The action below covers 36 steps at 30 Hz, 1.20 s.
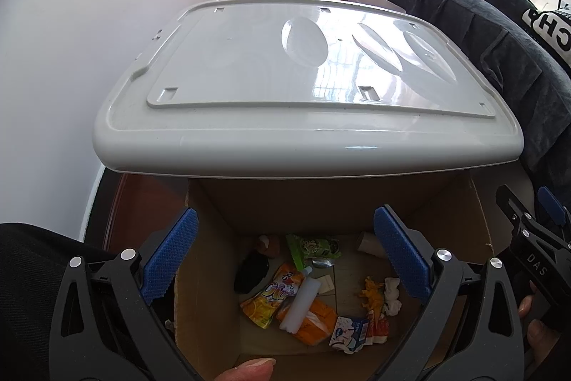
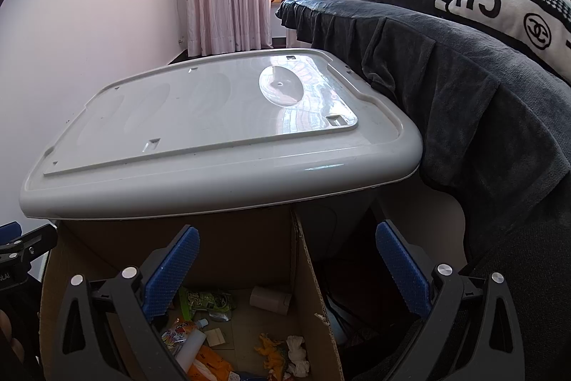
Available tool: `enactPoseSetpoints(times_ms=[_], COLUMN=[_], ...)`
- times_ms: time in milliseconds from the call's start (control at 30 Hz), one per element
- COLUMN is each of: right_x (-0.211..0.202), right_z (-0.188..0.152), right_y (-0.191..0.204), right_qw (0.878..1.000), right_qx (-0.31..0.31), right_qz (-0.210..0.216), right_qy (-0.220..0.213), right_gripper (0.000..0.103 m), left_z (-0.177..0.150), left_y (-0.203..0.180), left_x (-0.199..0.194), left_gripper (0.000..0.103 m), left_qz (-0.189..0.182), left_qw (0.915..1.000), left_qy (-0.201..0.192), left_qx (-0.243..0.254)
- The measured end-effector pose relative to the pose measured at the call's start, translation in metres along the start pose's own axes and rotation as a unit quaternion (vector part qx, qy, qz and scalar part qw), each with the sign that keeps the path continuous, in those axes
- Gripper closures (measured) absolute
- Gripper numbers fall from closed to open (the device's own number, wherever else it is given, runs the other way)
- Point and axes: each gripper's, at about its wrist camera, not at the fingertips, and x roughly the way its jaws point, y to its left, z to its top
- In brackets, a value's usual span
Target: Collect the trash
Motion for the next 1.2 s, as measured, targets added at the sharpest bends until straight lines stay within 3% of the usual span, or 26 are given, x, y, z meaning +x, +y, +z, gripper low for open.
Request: enactPoseSetpoints(times_ms=[233,400,467,600,667,833,967,1200], right_x=[0.000,0.000,0.000,0.000,0.000,-0.001,-0.001,-0.002], right_z=[0.000,-0.001,0.000,0.000,-0.001,-0.001,-0.001,0.000], right_y=[0.000,-0.001,0.000,-0.001,0.000,-0.001,0.000,0.001], right_qw=[1.000,1.000,1.000,1.000,1.000,1.000,1.000,1.000], right_qx=[0.000,-0.001,-0.001,-0.001,-0.002,0.002,0.004,0.003], right_qz=[0.000,0.000,0.000,0.000,0.000,-0.001,-0.001,-0.002], right_qy=[0.000,0.000,0.000,0.001,0.000,0.000,-0.001,-0.001], right_gripper=[0.005,0.005,0.005,0.005,0.005,0.005,0.005,0.005], left_z=[-0.001,-0.001,-0.005,-0.008,-0.009,-0.007,-0.006,-0.008], left_y=[-0.002,-0.002,-0.004,-0.010,-0.009,0.001,0.000,-0.007], left_x=[-0.001,0.000,0.000,-0.002,-0.002,0.000,-0.003,-0.002], left_gripper=[0.007,0.007,0.007,0.007,0.007,0.007,0.007,0.007], left_qz=[0.004,-0.013,0.003,-0.004,0.020,0.030,0.005,0.013], left_qw=[1.0000,0.9999,1.0000,0.9998,0.9995,0.9994,0.9999,0.9998], left_qy=[-0.005,-0.001,0.001,-0.010,-0.018,-0.014,-0.014,-0.014], left_qx=[0.004,0.001,0.002,0.017,0.018,-0.008,-0.008,0.010])
